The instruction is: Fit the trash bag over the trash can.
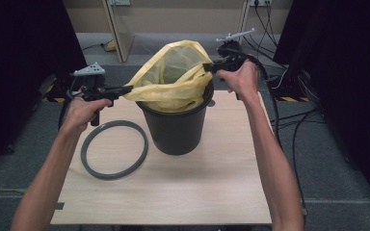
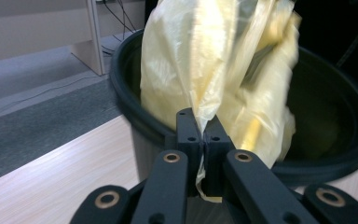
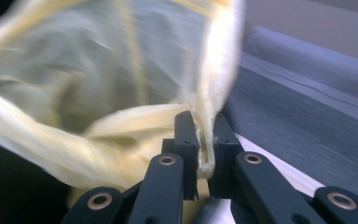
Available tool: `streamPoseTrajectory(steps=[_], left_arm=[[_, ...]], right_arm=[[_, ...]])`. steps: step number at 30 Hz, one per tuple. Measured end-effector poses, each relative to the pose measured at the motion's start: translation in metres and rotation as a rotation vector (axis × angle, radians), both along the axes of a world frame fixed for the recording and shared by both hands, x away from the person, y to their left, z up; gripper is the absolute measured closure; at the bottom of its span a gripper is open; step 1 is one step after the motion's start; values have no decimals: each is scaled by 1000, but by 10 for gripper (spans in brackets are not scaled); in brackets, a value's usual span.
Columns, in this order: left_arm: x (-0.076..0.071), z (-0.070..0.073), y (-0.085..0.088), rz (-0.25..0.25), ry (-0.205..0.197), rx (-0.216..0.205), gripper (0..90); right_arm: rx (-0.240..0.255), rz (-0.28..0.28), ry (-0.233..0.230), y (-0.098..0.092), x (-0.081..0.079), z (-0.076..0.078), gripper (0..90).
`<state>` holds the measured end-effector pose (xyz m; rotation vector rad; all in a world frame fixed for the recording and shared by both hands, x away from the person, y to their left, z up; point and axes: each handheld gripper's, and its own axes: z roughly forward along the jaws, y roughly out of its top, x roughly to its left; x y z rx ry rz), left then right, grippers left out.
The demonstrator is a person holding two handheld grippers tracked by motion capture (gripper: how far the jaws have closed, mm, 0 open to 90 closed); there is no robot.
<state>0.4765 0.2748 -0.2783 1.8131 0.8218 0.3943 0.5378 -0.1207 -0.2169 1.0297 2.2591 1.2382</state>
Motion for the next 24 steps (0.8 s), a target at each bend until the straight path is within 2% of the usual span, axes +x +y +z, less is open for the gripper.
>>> streamPoseTrajectory(steps=[3, 7, 11, 13, 14, 17, 18, 20, 21, 22, 24], left_arm=[[-3, -3, 12, 17, 2, 4, 891], [-3, -11, 23, 28, 14, 15, 892], [2, -20, 26, 34, 26, 26, 892], [4, -24, 25, 29, 38, 15, 891], [4, -24, 24, 25, 37, 22, 891], [1, -24, 19, 13, 31, 20, 890], [0, -24, 17, 7, 28, 17, 890], [-2, -22, 14, 0, 18, 29, 889], [-4, -22, 12, -1, 15, 28, 889], [-5, -21, 11, -4, 13, 27, 889], [-8, -20, 8, -11, 7, 33, 888]], right_arm=[[-11, -55, 2, -15, 5, 0, 859], [-70, -132, 15, -32, 12, -3, 861], [-94, -161, 87, -45, 25, -25, 861], [-80, -146, 132, -49, 30, -41, 850], [-80, -146, 132, -49, 30, -41, 850], [-70, -140, 144, -49, 30, -49, 721], [-61, -133, 149, -49, 28, -48, 638], [-42, -140, 142, -49, 24, -40, 569], [-10, -148, 119, -51, 17, -29, 522], [-10, -148, 119, -51, 17, -29, 522], [23, -147, 99, -51, 10, -18, 480]])
